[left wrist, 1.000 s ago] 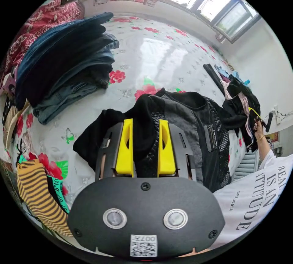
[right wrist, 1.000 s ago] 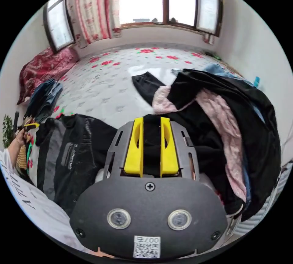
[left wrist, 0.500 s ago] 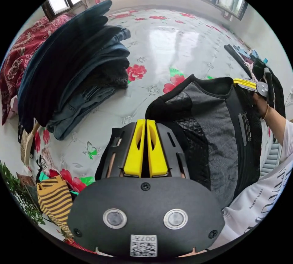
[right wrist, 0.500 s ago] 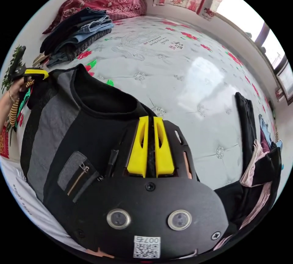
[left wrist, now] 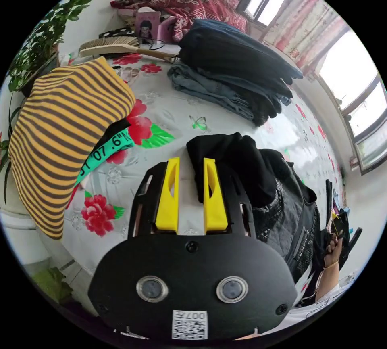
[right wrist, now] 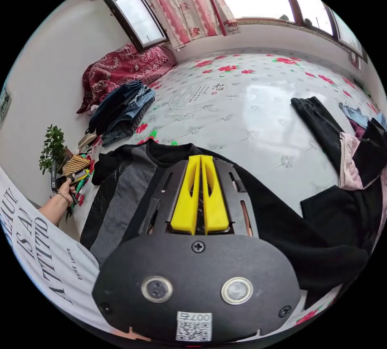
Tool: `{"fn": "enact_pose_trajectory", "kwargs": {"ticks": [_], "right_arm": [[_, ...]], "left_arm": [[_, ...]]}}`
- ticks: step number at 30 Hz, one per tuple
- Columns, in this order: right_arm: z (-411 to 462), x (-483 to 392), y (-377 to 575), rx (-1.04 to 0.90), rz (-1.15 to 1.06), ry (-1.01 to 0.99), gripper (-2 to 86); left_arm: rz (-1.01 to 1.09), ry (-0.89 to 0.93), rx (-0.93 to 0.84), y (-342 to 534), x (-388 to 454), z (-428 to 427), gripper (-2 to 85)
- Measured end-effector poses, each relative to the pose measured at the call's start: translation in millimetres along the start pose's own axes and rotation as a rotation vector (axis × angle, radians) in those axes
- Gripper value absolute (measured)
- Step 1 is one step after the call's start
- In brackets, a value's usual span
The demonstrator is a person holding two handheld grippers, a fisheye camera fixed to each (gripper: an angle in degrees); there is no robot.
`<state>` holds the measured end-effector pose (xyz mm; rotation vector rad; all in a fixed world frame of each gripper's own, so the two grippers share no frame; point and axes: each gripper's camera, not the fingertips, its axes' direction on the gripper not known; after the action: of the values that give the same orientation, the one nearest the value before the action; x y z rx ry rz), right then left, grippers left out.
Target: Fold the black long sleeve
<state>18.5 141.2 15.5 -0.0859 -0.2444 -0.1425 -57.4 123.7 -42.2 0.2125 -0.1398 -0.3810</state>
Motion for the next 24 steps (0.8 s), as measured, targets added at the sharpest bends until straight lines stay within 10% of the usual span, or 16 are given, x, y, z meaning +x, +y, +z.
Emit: {"fn": "enact_pose_trajectory", "kwargs": {"ticks": [9,15,24], "right_arm": [[-41,-22,50,-0.074,0.043,-0.016,-0.3],[-88,-28,72,-0.023,0.048,0.026,-0.3],[-104,-38,115,-0.032,0.131,-0.014,-0.3]], "left_arm": [[0.153,0.019,-0.154,-22,40,39,3.7],[0.113,-0.077,0.203,-61,-20,-88,2.2],[-0.078,0.001,0.256,-76,-82,-120,1.9]]}}
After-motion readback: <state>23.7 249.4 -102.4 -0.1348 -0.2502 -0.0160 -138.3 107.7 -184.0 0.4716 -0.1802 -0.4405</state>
